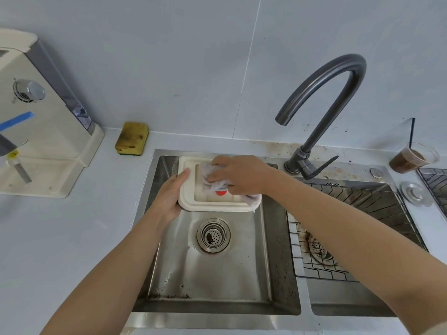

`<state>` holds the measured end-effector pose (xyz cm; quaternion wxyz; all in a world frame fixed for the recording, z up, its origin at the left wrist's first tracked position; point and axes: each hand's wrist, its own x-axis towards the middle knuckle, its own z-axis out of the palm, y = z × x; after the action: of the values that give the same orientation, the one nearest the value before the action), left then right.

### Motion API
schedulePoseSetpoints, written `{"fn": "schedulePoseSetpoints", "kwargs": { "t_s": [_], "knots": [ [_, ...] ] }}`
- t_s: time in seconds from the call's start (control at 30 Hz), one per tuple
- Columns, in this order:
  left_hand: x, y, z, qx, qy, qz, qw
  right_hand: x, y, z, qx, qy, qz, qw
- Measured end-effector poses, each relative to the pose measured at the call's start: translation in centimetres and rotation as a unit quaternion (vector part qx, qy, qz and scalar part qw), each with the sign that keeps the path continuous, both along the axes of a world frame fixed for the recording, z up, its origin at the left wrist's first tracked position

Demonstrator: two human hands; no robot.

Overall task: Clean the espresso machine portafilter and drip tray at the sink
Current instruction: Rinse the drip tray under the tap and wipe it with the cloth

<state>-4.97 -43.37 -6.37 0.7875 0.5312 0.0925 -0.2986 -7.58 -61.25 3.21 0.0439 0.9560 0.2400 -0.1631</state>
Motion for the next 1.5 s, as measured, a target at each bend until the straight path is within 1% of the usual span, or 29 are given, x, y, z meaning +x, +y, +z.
{"fn": "schedulePoseSetpoints", "kwargs": {
  "t_s": [0.07, 0.13, 0.27, 0.43, 0.67, 0.83, 1.0, 1.17, 1.23, 1.33, 1.37, 1.43, 1.47, 1.5],
  "knots": [
    [-0.2, -0.2, 0.2, -0.010, -0.002, -0.034, 0.999, 0.3, -0.2, -0.3, 0.010, -0.011, 0.012, 1.000],
    [-0.2, -0.3, 0.0, -0.017, -0.012, -0.054, 0.998, 0.4, -0.2, -0.9, 0.000, -0.023, 0.028, 0.999],
    [-0.3, -0.4, -0.4, -0.010, -0.012, -0.042, 0.999, 0.4, -0.4, -2.1, -0.034, -0.033, 0.027, 0.999],
    [-0.1, -0.4, -0.4, 0.000, -0.003, -0.002, 1.000, 0.4, -1.3, -2.5, -0.051, -0.031, -0.029, 0.998],
    [-0.3, 0.0, -0.3, 0.020, 0.015, 0.059, 0.998, 0.6, -2.3, -4.8, -0.067, 0.042, -0.120, 0.990],
    [-0.9, -0.6, -0.3, 0.035, 0.029, 0.084, 0.995, -1.0, -1.6, -4.4, 0.001, 0.063, -0.197, 0.978],
    [-0.8, -1.3, -0.2, 0.044, 0.037, 0.113, 0.992, -0.9, -0.6, -3.4, 0.034, 0.092, -0.235, 0.967],
    [-1.0, -1.4, -0.2, 0.060, 0.039, 0.121, 0.990, -0.5, -0.8, -3.6, 0.099, 0.146, -0.263, 0.948],
    [-1.1, -1.3, -0.2, 0.059, 0.052, 0.126, 0.989, -0.4, -1.1, -3.4, 0.156, 0.180, -0.294, 0.925],
    [-0.9, -1.1, 0.5, 0.040, 0.085, 0.136, 0.986, -0.8, -2.1, -2.2, 0.272, 0.205, -0.342, 0.876],
    [-0.8, -1.1, 0.7, 0.027, 0.097, 0.145, 0.984, -1.1, -2.4, -1.8, 0.321, 0.203, -0.360, 0.853],
    [-0.6, -1.1, 1.0, 0.005, 0.109, 0.162, 0.981, -1.6, -2.3, -1.4, 0.439, 0.181, -0.394, 0.787],
    [-0.5, -1.2, 1.1, -0.006, 0.112, 0.172, 0.979, -1.8, -1.7, -1.5, 0.480, 0.153, -0.406, 0.762],
    [-0.4, -1.4, 1.1, -0.023, 0.111, 0.184, 0.976, -2.0, -0.9, -1.7, 0.504, 0.110, -0.417, 0.748]
  ]
}}
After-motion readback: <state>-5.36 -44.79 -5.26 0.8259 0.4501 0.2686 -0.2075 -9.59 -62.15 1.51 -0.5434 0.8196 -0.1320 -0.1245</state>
